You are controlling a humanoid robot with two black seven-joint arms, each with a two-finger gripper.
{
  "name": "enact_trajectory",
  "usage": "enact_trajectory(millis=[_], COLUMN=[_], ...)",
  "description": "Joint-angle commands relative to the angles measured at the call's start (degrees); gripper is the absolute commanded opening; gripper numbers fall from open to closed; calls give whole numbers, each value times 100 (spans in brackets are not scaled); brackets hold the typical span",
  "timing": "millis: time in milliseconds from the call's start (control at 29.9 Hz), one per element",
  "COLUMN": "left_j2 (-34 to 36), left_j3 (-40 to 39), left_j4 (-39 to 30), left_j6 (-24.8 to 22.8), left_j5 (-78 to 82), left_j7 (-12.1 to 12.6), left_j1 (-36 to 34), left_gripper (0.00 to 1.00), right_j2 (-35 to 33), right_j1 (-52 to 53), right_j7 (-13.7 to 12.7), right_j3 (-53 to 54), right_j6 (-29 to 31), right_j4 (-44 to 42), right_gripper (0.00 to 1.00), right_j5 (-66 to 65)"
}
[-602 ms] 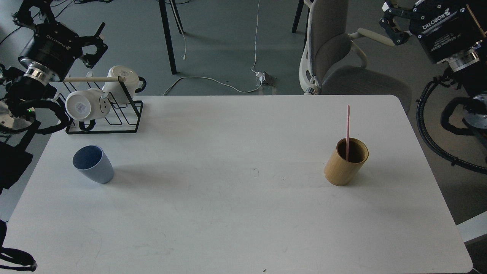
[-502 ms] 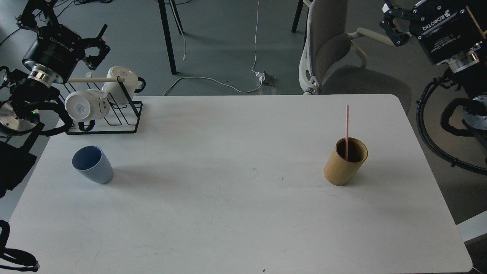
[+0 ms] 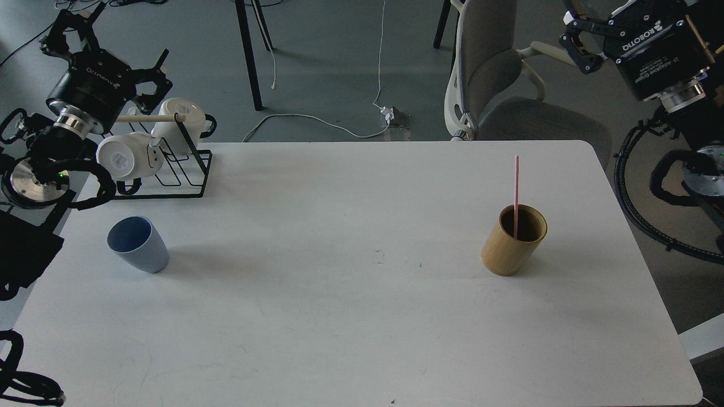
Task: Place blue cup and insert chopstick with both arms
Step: 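Move the left gripper down toward the blue cup, then grasp the blue cup with the left gripper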
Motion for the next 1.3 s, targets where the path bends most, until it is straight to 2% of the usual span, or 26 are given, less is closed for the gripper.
enact_trajectory(millis=[0,167,234,267,301,401,435,535,635,802,903,1003,1137,1271], left_j2=[-90,-240,31,215,426,1120,1401,2271,2922,3205,3398,3513,3539,3434], left_j3=[22,319,801,1074,1442,2567,2953,3764,4090,4284,4923,5443,5778,5814], left_j4=[-35,-289,-430,-500,-605,-922,-1071,-1668,-2274,-2829,-2804,-2699,-2409,-1724], left_j6=[0,0,0,0,0,0,0,0,0,0,0,66,242,742], left_j5=[41,759,1488,1769,2007,2526,2720,3501,5123,8279,9564,10182,10385,10491], left_j7=[0,-52,-261,-498,-866,-2105,-2246,-2246,-2246,-2246,-2246,-2246,-2246,-2246], left_j1=[-75,-733,-1129,-1305,-1498,-2122,-2350,-2791,-2897,-2845,-2853,-2836,-2705,-2178], left_gripper=[100,100,100,100,100,100,100,99,98,94,94,95,97,96], right_j2=[10,185,317,378,466,572,572,599,607,590,555,528,511,511], right_j1=[-10,-28,-28,-11,7,7,7,-2,7,16,-10,-45,-133,-195], right_j7=[0,0,0,0,0,0,0,0,0,0,0,0,0,0], right_j3=[0,-166,-350,-447,-526,-571,-571,-580,-580,-518,-518,-536,-536,-536], right_j6=[0,0,0,0,0,0,0,0,0,0,0,0,0,0], right_j4=[14,14,31,40,49,49,40,49,49,40,14,-12,-21,-21], right_gripper=[99,99,99,99,99,99,99,99,99,99,99,99,99,99], right_j5=[6,-29,-178,-248,-327,-425,-425,-425,-425,-433,-433,-433,-433,-433])
